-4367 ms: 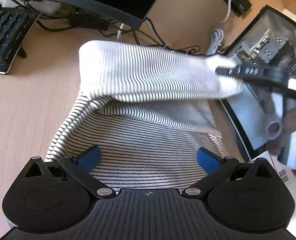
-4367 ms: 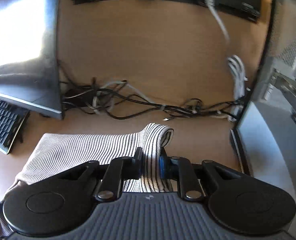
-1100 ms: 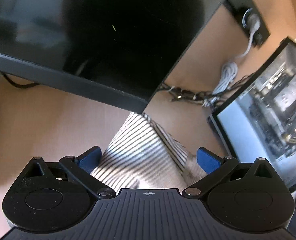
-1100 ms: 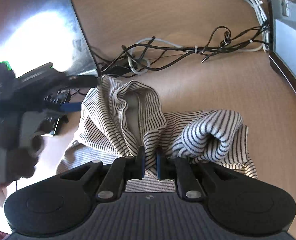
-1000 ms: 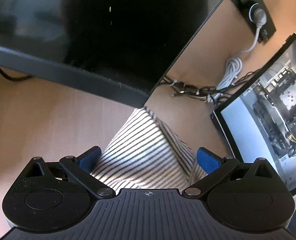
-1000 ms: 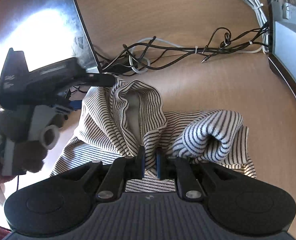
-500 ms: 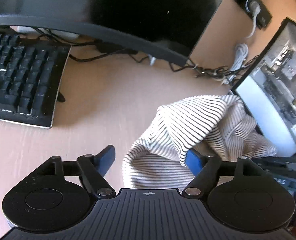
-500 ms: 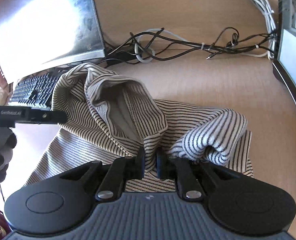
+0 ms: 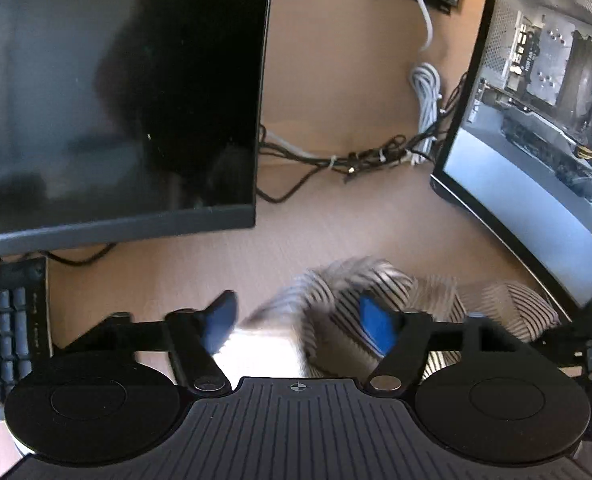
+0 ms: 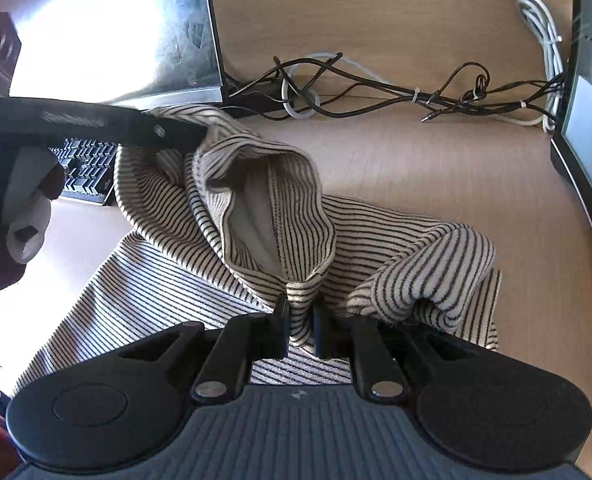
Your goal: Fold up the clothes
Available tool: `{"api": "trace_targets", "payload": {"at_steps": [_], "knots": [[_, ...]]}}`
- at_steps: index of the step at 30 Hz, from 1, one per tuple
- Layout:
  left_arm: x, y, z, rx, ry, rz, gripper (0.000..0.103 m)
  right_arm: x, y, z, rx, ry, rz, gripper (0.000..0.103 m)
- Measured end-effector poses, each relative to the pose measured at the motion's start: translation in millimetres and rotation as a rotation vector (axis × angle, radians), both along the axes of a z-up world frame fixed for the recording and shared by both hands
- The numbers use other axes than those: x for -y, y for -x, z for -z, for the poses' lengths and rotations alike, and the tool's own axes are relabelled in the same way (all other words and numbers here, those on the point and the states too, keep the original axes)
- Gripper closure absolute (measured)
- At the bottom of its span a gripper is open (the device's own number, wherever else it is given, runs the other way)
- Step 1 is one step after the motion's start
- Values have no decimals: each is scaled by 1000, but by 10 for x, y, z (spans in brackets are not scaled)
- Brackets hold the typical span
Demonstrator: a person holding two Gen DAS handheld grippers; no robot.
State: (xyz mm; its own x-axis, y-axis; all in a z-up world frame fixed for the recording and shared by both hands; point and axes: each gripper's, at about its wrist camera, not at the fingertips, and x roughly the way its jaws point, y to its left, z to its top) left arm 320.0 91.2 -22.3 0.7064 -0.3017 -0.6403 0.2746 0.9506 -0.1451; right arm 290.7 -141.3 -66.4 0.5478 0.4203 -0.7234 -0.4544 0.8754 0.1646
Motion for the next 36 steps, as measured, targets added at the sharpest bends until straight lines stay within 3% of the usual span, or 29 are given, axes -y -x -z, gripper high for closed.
{"api": "trace_targets", "payload": {"at_steps": [3,9,15,22,29,33,36], "knots": [[-49,38,-2,2,-3,3,37,14,-3,-2,-3,0,6,93],[-214,115,7,-5,29,-22,58,12,43,-32,-2,12,9,93],[-501,342,207,-60,120,-69,62,104,60,-125,9,15,17,93],[-699,543,460,-131,194,-126,59,169,127,-358,5,-29,-12,91],[-707,600,504,-161,192,-135,51,97,-54,-853,102,-246,11,77],[-745,646,477,-166,193,-141,40,-365,-183,-567,12,-277,-42,77],[-797,737,296,-131,200,-124,34,-688,-137,-161,-23,-98,-104,71]]}}
